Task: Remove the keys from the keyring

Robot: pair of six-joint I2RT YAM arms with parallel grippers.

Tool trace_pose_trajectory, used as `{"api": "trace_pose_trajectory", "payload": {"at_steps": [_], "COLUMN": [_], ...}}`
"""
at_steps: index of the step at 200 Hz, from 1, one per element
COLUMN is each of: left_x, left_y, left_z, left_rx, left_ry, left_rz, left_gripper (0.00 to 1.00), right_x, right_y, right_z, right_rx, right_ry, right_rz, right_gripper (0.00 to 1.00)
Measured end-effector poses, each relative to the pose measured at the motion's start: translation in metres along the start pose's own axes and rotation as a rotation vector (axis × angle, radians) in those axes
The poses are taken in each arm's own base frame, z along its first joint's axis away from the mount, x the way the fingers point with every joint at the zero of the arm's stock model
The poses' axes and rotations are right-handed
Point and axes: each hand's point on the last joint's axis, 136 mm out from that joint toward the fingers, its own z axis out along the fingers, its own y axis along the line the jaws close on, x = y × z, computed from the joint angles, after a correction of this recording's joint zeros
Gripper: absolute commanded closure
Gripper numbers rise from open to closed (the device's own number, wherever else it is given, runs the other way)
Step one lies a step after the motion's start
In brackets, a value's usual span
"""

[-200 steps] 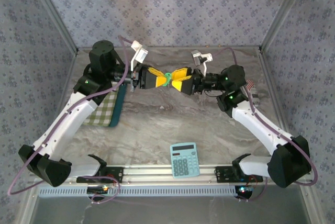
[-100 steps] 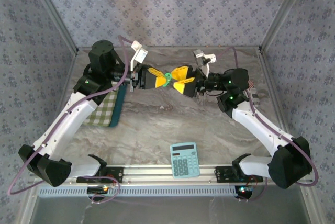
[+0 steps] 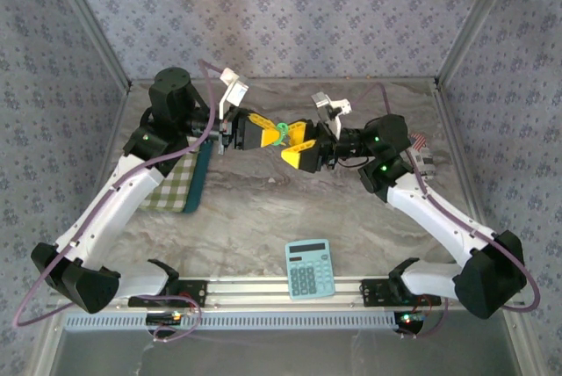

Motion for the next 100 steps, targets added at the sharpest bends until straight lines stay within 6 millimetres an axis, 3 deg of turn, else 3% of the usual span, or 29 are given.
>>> {"api": "trace_pose_trajectory", "payload": {"at_steps": [43, 62, 100], "left_x": [-0.0013, -0.0024, -0.0037], "left_y": [-0.0006, 0.0002, 0.0018], "left_z": [0.0004, 0.0004, 0.0003], "left_rx": [0.000, -0.005, -0.015], "left_ry": [-0.004, -0.009, -0.015], "left_rz": [0.006, 0.012, 0.014], "left_gripper": [1.00, 1.00, 1.00], "right_x": [-0.0033, -0.0035, -0.0043], "right_y": [0.0004, 0.0001, -0.0015], "right_z": [0.0011, 0.0016, 0.0013], "right_rx": [0.010, 0.012, 0.022], "right_ry": [-0.011, -0.012, -0.017], "right_rz": [-0.013, -0.016, -0.009], "right_gripper": [0.67, 0.78, 0.90]}}
